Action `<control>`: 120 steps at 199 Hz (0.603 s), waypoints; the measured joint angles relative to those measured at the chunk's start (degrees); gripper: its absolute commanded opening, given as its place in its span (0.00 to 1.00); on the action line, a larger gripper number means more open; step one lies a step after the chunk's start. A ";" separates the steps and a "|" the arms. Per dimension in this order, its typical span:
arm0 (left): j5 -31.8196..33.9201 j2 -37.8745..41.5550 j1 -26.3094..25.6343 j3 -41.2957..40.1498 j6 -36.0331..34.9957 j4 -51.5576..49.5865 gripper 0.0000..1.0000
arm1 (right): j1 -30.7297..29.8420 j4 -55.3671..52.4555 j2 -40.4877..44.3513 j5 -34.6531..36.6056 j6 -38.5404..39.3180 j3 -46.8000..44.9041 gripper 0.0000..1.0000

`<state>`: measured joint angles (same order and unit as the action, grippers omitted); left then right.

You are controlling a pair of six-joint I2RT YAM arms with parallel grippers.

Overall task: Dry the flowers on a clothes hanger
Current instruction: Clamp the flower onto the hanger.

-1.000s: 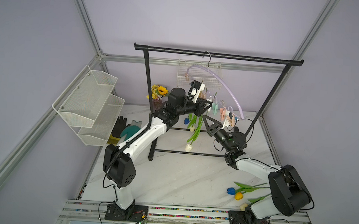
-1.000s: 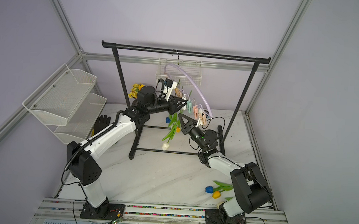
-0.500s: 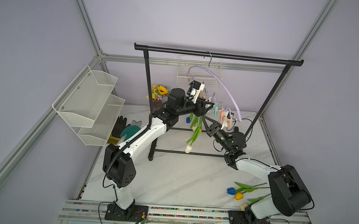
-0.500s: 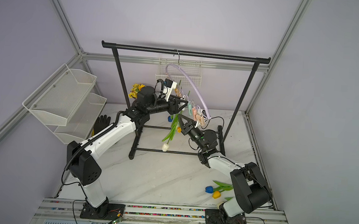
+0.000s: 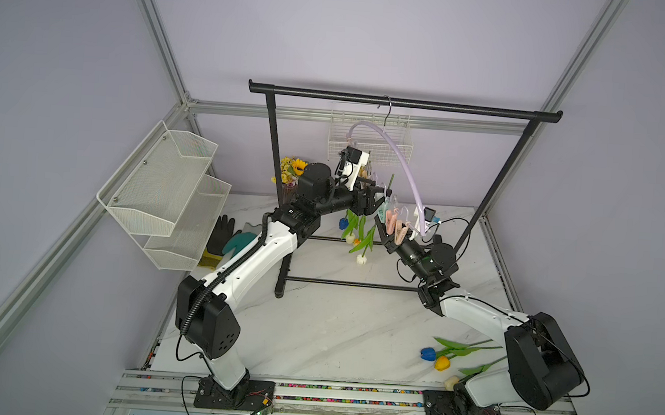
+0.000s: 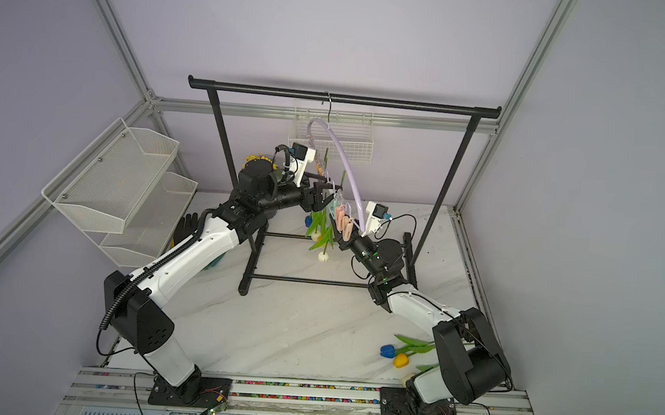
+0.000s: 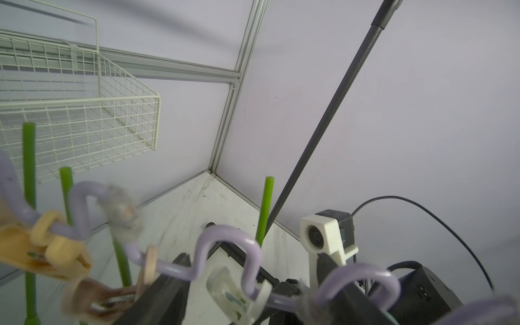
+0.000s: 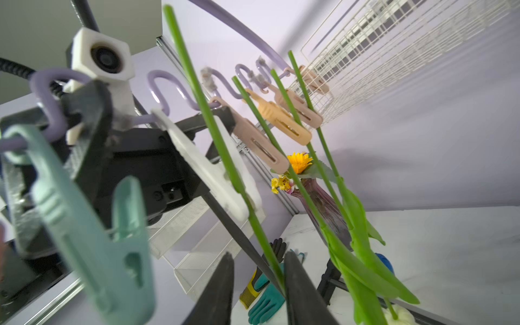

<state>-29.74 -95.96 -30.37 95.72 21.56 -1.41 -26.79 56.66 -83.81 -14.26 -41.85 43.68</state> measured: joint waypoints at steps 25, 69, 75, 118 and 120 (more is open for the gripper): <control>0.55 1.27 0.31 -1.07 -0.13 -0.33 0.72 | -0.02 -3.21 2.62 2.10 0.92 -1.60 0.42; 3.50 4.28 0.35 -3.56 -1.57 -3.85 0.73 | 0.00 -12.63 11.76 5.38 3.87 -3.43 0.45; 4.02 4.83 0.35 -4.02 -1.70 -4.46 0.74 | -0.02 -14.45 13.27 6.03 4.09 -3.56 0.45; 9.16 10.82 0.35 -10.23 -2.67 -7.13 0.77 | 0.00 -30.18 22.32 12.83 2.54 -3.63 0.48; 9.51 11.17 0.35 -10.54 -2.69 -7.28 0.77 | -0.02 -31.08 22.69 13.31 2.29 -3.63 0.48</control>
<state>-20.23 -84.79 -30.02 85.19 18.87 -8.69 -26.81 25.58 -61.12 -0.95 -39.55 40.05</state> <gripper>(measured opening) 0.764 0.471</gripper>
